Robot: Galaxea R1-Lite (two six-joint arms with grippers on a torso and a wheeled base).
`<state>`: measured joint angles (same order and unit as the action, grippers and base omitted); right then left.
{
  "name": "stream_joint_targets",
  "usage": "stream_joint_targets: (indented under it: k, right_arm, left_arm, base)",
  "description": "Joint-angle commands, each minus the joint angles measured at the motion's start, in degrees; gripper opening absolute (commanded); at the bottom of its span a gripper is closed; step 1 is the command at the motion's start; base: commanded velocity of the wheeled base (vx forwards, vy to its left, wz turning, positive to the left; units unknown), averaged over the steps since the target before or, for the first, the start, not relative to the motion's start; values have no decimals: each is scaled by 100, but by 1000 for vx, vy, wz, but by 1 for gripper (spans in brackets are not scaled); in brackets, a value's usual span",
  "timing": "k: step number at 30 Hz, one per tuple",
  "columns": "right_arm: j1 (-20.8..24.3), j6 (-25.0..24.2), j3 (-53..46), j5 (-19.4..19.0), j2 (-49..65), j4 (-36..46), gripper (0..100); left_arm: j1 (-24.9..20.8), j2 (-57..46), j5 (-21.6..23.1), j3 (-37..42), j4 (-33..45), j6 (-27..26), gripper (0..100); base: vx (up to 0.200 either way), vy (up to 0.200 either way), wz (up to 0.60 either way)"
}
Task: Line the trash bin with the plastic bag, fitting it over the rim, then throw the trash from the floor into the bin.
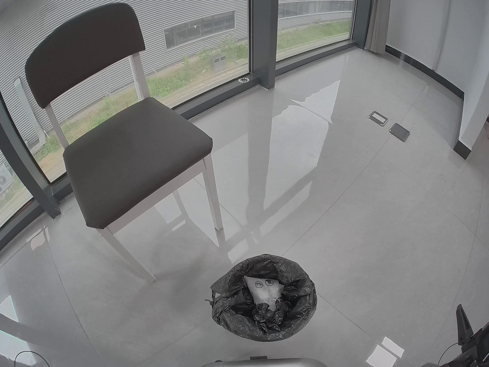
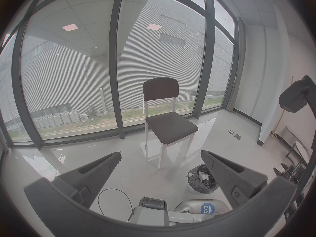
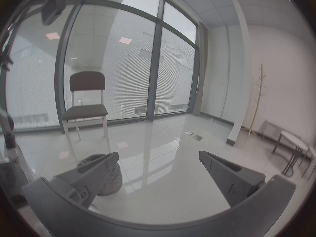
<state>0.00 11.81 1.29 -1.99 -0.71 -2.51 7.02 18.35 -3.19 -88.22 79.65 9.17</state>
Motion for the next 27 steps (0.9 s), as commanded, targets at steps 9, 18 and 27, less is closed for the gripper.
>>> stream_joint_targets:
  k: [9, 18, 27]
  right_arm:
    - [0, -601, -129, 585, 62, -180, 100]
    - [0, -505, -129, 691, 62, -223, 100]
    - [0, -751, -129, 700, 62, -215, 100]
  left_arm:
    - [-658, -938, -190, 807, 6, -345, 100]
    - [-913, -1439, -683, 1853, -20, 314, 100]
    - [-702, -1817, -709, 3303, -1417, 490, 100]
  base:
    - [0, 0, 0]
    - [0, 0, 0]
    - [0, 0, 0]
